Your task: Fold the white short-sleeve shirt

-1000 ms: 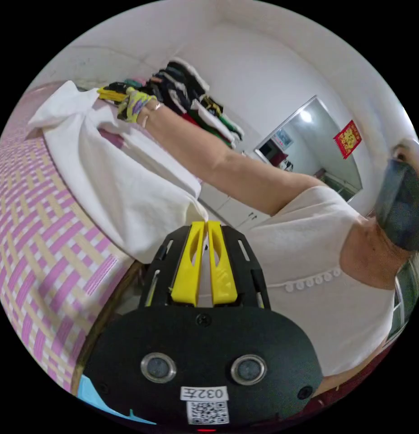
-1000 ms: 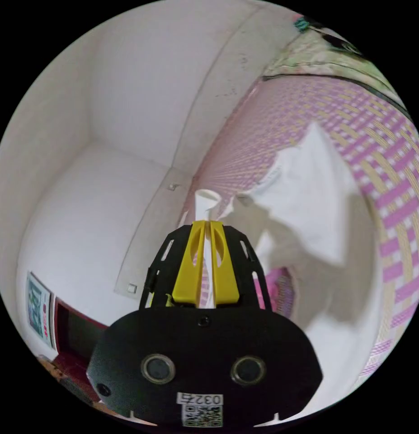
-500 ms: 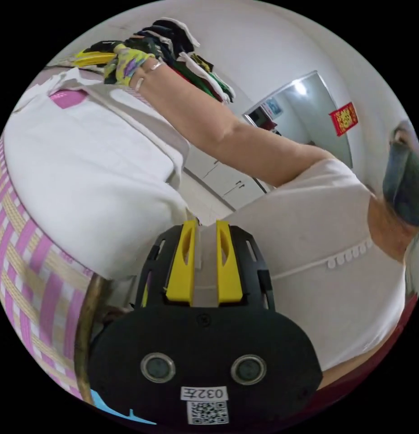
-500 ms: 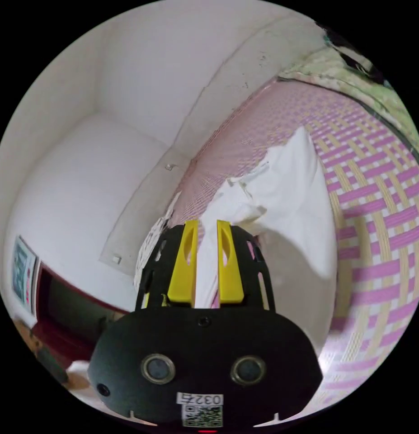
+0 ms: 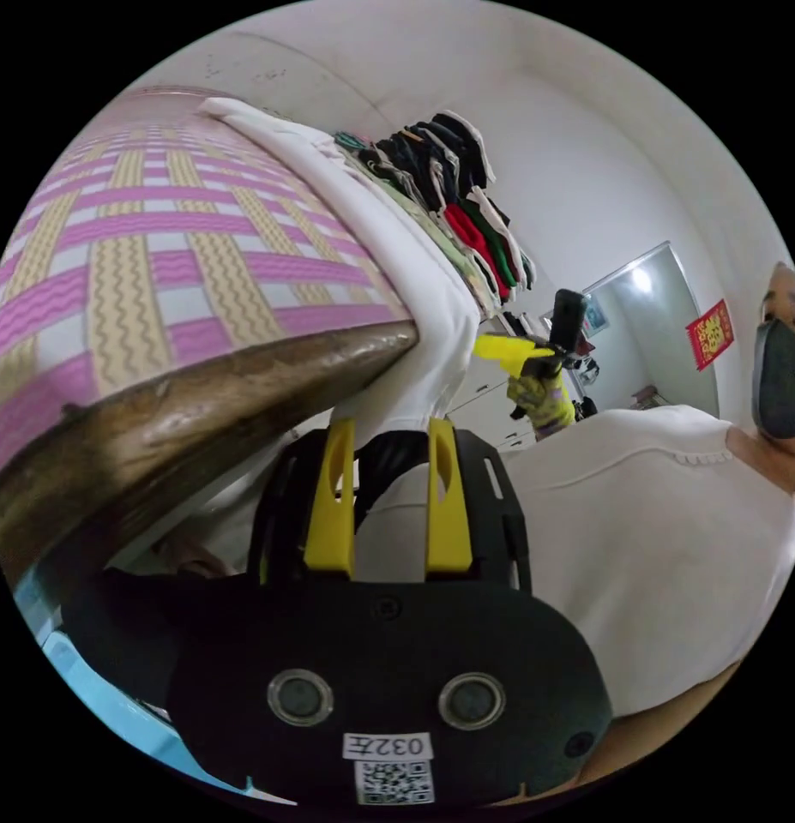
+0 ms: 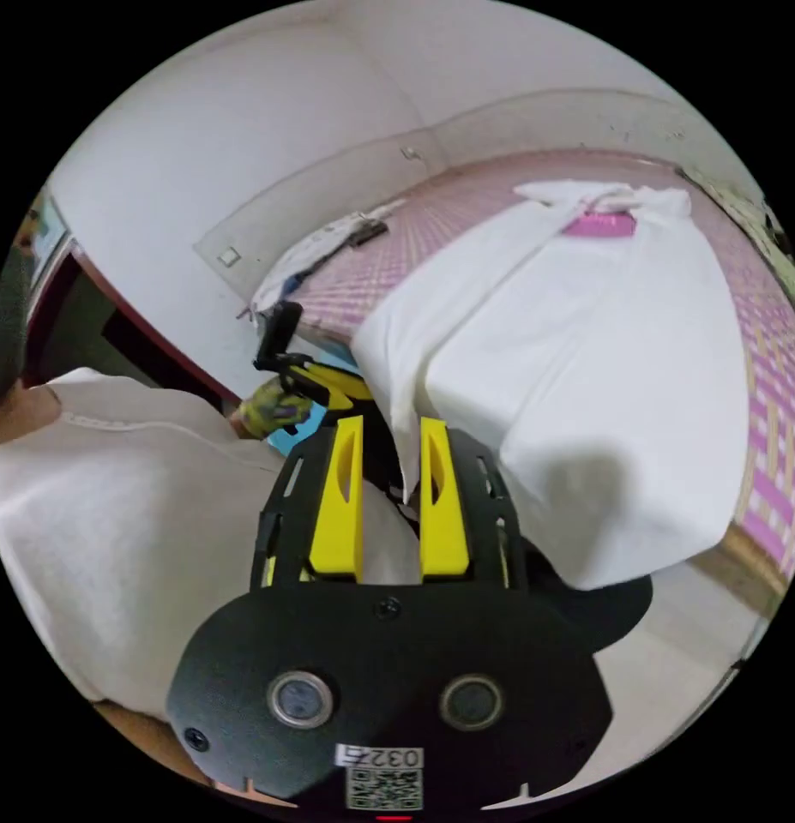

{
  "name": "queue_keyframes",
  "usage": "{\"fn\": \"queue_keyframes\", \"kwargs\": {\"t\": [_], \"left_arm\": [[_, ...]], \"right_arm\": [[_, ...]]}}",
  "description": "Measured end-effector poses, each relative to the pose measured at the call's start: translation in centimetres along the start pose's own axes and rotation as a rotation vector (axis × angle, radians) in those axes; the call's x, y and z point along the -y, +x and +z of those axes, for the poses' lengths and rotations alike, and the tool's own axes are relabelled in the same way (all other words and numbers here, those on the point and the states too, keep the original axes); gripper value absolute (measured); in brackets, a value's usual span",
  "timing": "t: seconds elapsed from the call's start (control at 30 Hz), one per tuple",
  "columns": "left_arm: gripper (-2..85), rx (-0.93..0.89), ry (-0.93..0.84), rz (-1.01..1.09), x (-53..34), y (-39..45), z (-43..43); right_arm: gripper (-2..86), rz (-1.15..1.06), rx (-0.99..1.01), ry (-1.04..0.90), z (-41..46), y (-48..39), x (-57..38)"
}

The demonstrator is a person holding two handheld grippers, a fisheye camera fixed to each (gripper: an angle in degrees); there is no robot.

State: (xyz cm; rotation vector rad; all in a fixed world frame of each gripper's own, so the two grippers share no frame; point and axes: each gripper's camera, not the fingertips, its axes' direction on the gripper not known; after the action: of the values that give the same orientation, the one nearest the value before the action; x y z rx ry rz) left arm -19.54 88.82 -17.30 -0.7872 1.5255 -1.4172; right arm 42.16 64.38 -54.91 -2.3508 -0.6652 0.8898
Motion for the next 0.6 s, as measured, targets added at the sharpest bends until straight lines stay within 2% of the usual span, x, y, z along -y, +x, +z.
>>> {"fn": "queue_keyframes", "kwargs": {"t": [0.13, 0.2, 0.3, 0.4, 0.43, 0.53, 0.6], "left_arm": [[9.0, 0.045, 0.028, 0.017, 0.5, 0.8, 1.2], [8.5, 0.034, 0.057, 0.033, 0.7, 1.1, 1.9], [2.5, -0.035, 0.083, 0.074, 1.0, 2.2, 2.1], [-0.6, -0.137, 0.184, 0.250, 0.3, 6.5, -0.5], [-0.7, -0.137, 0.184, 0.263, 0.2, 7.0, -0.7], [-1.0, -0.068, 0.072, 0.183, 0.3, 6.5, 0.5], [-0.9, -0.074, 0.083, 0.044, -0.1, 4.7, 0.8]], "right_arm": [[11.8, 0.035, 0.043, 0.016, 2.6, 1.0, -0.3], [9.0, 0.008, 0.035, 0.006, 3.8, 0.8, 0.0], [0.6, -0.075, 0.177, 0.036, 3.0, -0.1, 0.0], [-0.5, -0.155, 0.367, 0.182, 0.0, -0.1, -1.0], [-0.6, -0.145, 0.364, 0.187, -0.2, 0.2, -1.2], [-0.3, 0.013, 0.191, -0.011, 2.4, 2.7, -1.3], [1.2, 0.065, 0.158, -0.106, 4.0, 3.5, -1.4]]}}
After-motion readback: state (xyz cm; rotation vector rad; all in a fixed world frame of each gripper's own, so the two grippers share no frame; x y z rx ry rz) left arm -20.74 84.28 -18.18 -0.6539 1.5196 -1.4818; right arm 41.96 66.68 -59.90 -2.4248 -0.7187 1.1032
